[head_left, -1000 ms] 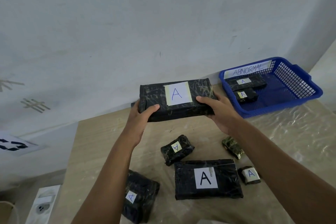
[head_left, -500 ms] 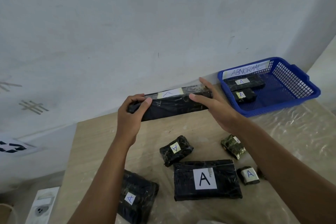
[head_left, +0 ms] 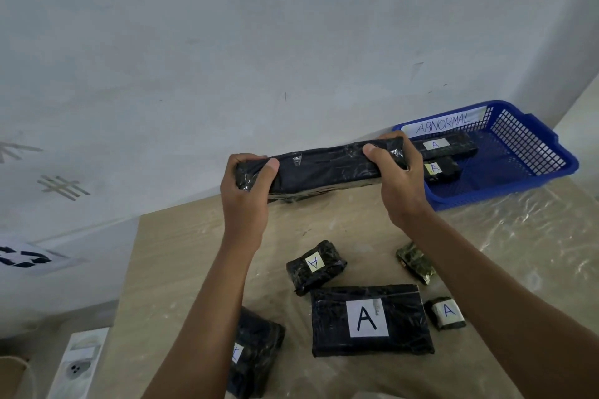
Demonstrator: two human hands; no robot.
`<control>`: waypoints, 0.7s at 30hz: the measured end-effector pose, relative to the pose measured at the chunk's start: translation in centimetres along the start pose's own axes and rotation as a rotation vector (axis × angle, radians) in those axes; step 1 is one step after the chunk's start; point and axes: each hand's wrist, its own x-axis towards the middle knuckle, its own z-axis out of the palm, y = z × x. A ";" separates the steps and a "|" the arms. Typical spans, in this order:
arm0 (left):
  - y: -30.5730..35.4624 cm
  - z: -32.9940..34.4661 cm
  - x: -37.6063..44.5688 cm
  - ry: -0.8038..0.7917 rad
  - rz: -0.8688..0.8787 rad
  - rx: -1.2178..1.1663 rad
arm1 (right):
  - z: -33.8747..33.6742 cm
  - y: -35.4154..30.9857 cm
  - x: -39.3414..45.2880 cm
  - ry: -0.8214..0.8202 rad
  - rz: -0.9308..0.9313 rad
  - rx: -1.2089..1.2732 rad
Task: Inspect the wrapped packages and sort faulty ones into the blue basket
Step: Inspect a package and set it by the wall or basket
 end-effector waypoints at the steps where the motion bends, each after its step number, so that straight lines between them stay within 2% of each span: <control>1: 0.0 0.1 0.1 0.024 0.010 0.015 | 0.1 -0.4 0.0 -0.037 -0.023 -0.013; 6: 0.0 -0.1 0.7 0.063 0.000 0.019 | -0.7 -0.4 0.5 -0.249 -0.109 -0.100; 10: 0.1 -0.7 0.7 -0.059 -0.006 0.009 | -0.9 0.3 0.8 -0.219 -0.074 -0.109; 18: 0.2 -0.9 1.3 -0.006 -0.101 0.035 | -1.1 0.6 0.7 -0.325 -0.047 -0.160; 21: 0.2 -0.9 1.1 -0.036 -0.120 0.053 | -1.2 1.0 1.1 -0.291 0.006 -0.145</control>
